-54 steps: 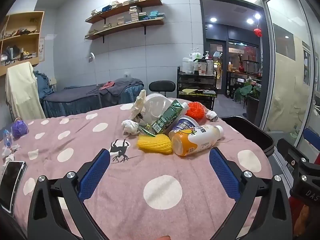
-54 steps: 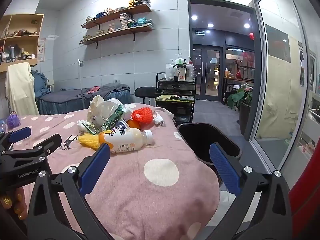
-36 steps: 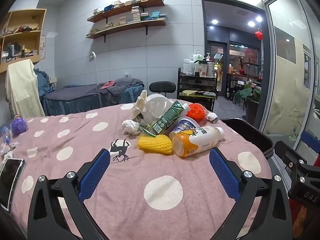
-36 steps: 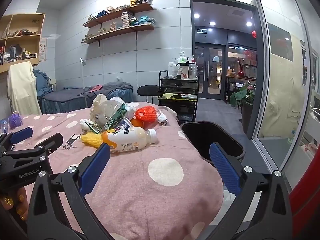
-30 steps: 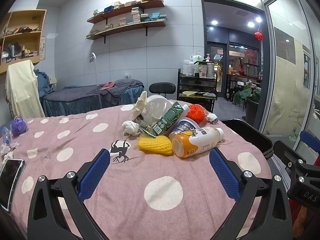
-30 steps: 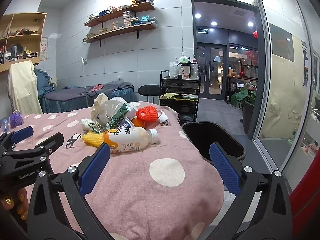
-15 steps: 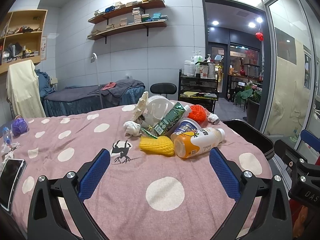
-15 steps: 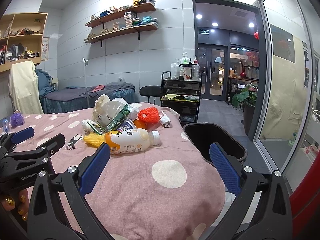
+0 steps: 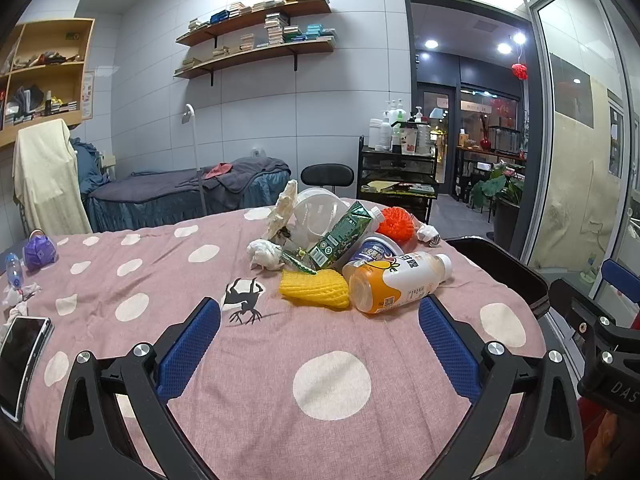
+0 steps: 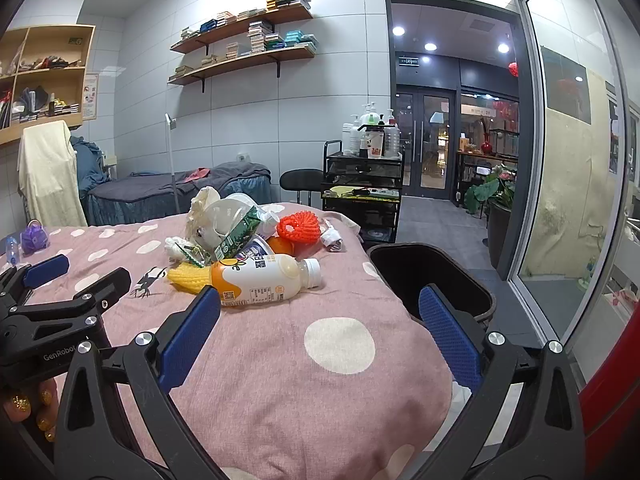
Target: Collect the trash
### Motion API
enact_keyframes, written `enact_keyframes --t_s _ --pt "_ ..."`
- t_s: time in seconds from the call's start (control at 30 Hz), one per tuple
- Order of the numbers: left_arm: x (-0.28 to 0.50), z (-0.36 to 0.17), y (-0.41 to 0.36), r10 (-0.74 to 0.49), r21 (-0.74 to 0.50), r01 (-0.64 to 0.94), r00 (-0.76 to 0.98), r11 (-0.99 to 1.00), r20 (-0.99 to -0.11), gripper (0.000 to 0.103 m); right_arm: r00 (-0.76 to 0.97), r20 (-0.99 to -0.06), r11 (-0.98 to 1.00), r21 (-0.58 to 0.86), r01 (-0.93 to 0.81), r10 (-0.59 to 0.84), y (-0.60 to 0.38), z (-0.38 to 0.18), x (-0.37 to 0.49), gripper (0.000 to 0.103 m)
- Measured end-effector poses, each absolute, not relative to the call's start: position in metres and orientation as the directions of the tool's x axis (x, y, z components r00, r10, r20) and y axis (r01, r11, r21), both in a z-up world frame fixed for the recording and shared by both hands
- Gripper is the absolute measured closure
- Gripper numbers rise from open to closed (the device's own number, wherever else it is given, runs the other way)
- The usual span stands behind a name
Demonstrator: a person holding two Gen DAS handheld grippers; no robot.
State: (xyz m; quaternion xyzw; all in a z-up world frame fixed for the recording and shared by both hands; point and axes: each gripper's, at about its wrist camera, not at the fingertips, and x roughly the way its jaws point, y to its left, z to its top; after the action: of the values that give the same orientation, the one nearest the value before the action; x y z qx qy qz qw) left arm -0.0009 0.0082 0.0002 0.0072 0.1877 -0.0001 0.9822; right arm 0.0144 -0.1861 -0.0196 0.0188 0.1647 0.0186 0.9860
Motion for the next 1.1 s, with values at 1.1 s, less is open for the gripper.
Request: enact_keyframes --t_s 1.1 --pt "-0.0015 -0.0042 0.0084 0.002 0.014 0.004 0.928 1.0 -0.373 0.006 0.944 -0.327 0.999 0.044 -0.031 0.044 -0.1853 -0.0219 0.0133 0.005"
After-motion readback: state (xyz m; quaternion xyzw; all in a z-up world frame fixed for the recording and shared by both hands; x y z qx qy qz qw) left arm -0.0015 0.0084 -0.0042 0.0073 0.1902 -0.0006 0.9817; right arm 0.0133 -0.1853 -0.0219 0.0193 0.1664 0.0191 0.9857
